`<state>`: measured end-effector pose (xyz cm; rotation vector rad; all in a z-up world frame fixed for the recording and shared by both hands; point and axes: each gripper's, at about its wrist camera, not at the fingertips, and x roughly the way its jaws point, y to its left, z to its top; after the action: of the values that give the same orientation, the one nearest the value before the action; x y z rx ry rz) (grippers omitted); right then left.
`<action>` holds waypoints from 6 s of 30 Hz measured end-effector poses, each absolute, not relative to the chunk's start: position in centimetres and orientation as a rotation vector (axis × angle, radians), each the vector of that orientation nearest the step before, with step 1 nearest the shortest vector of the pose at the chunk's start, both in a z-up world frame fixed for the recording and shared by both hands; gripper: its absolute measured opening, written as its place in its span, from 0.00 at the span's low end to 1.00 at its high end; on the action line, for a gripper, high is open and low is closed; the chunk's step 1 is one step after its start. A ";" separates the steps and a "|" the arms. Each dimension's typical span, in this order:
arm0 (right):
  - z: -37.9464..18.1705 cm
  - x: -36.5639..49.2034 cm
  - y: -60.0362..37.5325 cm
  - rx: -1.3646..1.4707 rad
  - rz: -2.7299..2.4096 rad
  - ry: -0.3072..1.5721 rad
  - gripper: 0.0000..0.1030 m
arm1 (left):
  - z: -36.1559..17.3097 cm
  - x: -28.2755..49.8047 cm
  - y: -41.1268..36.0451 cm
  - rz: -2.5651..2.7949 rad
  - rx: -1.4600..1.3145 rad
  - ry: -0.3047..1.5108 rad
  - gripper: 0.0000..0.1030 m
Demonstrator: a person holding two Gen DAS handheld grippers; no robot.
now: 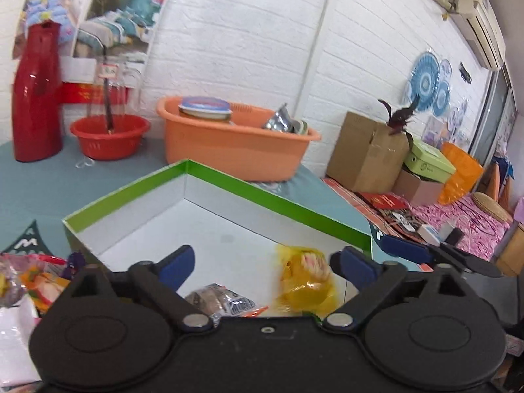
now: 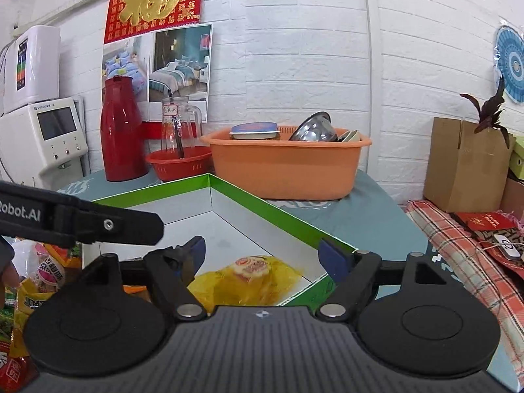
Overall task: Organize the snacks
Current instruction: 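Release the stick packet into the box with the left gripper while the right drops the bread packet, then grasp the red lion-print chip bag with the left gripper, then carry the red chip bag over the box and release it with the left gripper, then grasp the large yellow snack bag with the left gripper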
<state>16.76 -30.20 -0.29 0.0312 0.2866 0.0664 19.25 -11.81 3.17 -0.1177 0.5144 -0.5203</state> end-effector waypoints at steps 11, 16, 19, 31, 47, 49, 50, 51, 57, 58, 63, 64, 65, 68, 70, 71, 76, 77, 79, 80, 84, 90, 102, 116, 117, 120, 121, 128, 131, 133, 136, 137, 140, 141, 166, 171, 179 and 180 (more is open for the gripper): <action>1.0 8.9 -28.0 0.201 0.266 0.372 1.00 | 6.0 10.4 -5.8 -0.461 -0.108 0.497 1.00; -0.8 6.1 -25.7 0.225 0.381 0.448 1.00 | 4.4 5.7 -1.9 -0.420 -0.140 0.549 1.00; -1.9 5.6 -24.4 0.256 0.409 0.527 1.00 | 2.8 3.5 -0.1 -0.384 -0.158 0.600 1.00; -4.4 5.0 -22.1 0.273 0.616 0.631 1.00 | -2.0 1.3 3.2 -0.405 -0.373 0.738 1.00; -5.3 7.0 -19.0 0.185 0.685 0.678 0.81 | -3.4 3.5 2.9 -0.380 -0.416 0.779 0.66; -5.4 6.9 -19.1 0.198 0.692 0.675 0.74 | -3.6 3.6 2.8 -0.387 -0.415 0.778 0.55; -5.6 6.9 -19.1 0.216 0.710 0.688 0.58 | -3.8 3.7 2.7 -0.397 -0.423 0.780 0.55; -5.5 6.7 -19.2 0.219 0.707 0.692 0.58 | -3.8 3.7 2.6 -0.395 -0.431 0.784 0.54; -3.2 4.0 -19.7 0.130 0.653 0.612 0.52 | -2.0 2.7 1.2 -0.447 -0.404 0.753 0.52; -2.6 3.6 -20.0 0.126 0.649 0.595 0.52 | -1.4 2.5 1.1 -0.465 -0.400 0.738 0.52; 0.6 3.1 -21.5 0.121 0.617 0.469 0.51 | 2.2 2.8 -0.2 -0.531 -0.370 0.642 0.52; 1.1 3.4 -21.9 0.122 0.610 0.443 0.51 | 3.0 3.2 -0.5 -0.541 -0.362 0.622 0.52; 1.5 3.9 -22.0 0.128 0.600 0.422 0.51 | 3.7 3.7 -0.8 -0.549 -0.352 0.600 0.52; 2.7 5.4 -22.9 0.144 0.557 0.362 0.51 | 5.3 5.5 -2.1 -0.571 -0.333 0.550 0.52; 3.3 6.6 -23.4 0.153 0.518 0.330 0.51 | 5.9 7.3 -2.9 -0.588 -0.330 0.532 0.52; 3.5 7.3 -23.7 0.159 0.499 0.314 0.51 | 6.0 8.2 -3.3 -0.595 -0.332 0.526 0.52; 3.3 11.2 -25.5 0.219 0.436 0.296 0.51 | 6.4 13.2 -5.2 -0.624 -0.330 0.526 0.52; 3.2 12.0 -25.9 0.234 0.423 0.296 0.51 | 6.3 14.3 -5.5 -0.628 -0.331 0.533 0.52; 2.7 13.6 -26.4 0.262 0.403 0.304 0.51 | 6.0 16.3 -6.2 -0.633 -0.323 0.544 0.52; 2.5 14.4 -26.7 0.276 0.393 0.311 0.51 | 5.8 17.2 -6.5 -0.634 -0.322 0.553 0.52; 1.4 17.2 -27.8 0.326 0.359 0.339 0.51 | 4.7 21.0 -7.5 -0.641 -0.320 0.598 0.52; -0.3 20.3 -28.9 0.344 0.317 0.389 0.51 | 2.6 25.1 -8.7 -0.654 -0.321 0.659 0.52; -0.3 19.2 -29.5 0.218 0.236 0.311 0.95 | 2.7 24.6 -8.4 -0.588 -0.288 0.629 1.00; 0.2 9.0 -26.3 0.194 0.387 0.306 1.00 | 4.8 12.2 -4.6 -0.527 -0.240 0.599 1.00; -0.1 8.6 -26.0 0.193 0.396 0.317 1.00 | 4.5 11.3 -4.0 -0.522 -0.251 0.604 1.00; -1.2 7.7 -24.8 0.194 0.419 0.362 1.00 | 3.4 9.4 -2.2 -0.499 -0.293 0.613 1.00; -1.5 7.7 -24.5 0.197 0.429 0.378 1.00 | 3.1 8.9 -1.7 -0.493 -0.303 0.617 1.00; -3.1 7.6 -22.0 0.201 0.453 0.468 1.00 | 2.8 9.4 -2.1 -0.521 -0.257 0.650 1.00; -3.3 7.1 -22.2 0.202 0.443 0.472 1.00 | 2.5 10.9 -4.0 -0.562 -0.189 0.672 1.00; -3.4 6.6 -22.8 0.203 0.430 0.472 1.00 | 1.9 12.1 -5.3 -0.559 -0.135 0.698 1.00; -3.7 6.1 -23.7 0.204 0.405 0.483 1.00 | 0.2 13.7 -6.3 -0.525 -0.099 0.753 1.00; -3.8 6.0 -24.0 0.205 0.399 0.487 1.00 | -0.5 14.0 -6.3 -0.505 -0.105 0.773 1.00; -4.3 5.7 -24.7 0.218 0.388 0.501 1.00 | -1.6 14.1 -5.9 -0.489 -0.139 0.799 0.79; -4.5 5.7 -24.8 0.222 0.389 0.508 1.00 | -2.0 13.8 -5.7 -0.507 -0.151 0.820 0.58; -6.1 8.6 -22.5 0.372 0.492 0.588 0.94 | -2.1 11.4 -5.2 -0.660 -0.266 0.865 0.71; -3.9 7.3 -22.5 0.286 0.484 0.509 0.78 | -0.3 10.4 -5.2 -0.678 -0.263 0.801 0.67; 1.6 9.1 -23.3 0.204 0.471 0.322 0.78 | 5.3 11.8 -6.2 -0.723 -0.274 0.603 0.67; 2.0 9.7 -23.3 0.195 0.466 0.302 0.78 | 5.7 12.3 -6.2 -0.727 -0.278 0.589 0.67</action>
<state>9.67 -23.35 2.02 0.1954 0.3016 0.4657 12.33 -6.22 5.72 -0.2779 0.5887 -0.7274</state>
